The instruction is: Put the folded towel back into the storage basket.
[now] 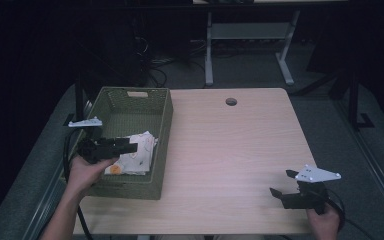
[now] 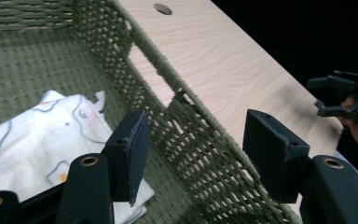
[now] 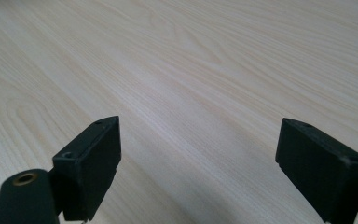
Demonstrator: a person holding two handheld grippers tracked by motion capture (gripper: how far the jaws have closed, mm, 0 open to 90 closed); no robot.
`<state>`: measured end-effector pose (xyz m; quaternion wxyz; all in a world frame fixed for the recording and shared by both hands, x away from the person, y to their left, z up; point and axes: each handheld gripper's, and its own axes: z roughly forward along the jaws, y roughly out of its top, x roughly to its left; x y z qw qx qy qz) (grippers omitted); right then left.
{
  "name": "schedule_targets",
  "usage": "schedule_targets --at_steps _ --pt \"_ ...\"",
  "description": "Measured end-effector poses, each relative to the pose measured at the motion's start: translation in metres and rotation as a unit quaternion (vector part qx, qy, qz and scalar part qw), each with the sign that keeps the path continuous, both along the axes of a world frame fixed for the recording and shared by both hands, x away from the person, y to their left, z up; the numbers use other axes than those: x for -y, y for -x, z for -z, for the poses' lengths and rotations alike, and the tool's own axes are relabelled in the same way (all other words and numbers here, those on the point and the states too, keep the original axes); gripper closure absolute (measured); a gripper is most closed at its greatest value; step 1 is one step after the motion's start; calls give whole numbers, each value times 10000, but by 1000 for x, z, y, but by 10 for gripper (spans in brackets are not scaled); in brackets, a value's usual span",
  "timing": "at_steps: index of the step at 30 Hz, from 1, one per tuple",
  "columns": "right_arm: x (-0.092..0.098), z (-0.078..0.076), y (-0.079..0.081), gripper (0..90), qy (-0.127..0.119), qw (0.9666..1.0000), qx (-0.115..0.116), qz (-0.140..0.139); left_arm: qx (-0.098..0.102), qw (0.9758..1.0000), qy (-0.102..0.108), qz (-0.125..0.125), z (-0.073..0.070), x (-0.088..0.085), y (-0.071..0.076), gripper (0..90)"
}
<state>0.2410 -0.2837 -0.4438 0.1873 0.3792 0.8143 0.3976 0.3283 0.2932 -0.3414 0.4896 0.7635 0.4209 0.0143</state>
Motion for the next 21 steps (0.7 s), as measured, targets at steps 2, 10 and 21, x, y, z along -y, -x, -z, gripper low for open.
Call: schedule_targets --at_steps 2,10,21 --pt "0 0 0 135 9 10000 -6 -1 34 10000 51 55 -1 2 1 407" --pt "2 0 0 135 -4 10000 25 22 120 9996 154 214 -5 13 3 405" --pt "3 -2 2 135 -47 10000 49 33 263 9987 134 425 -14 32 6 409"
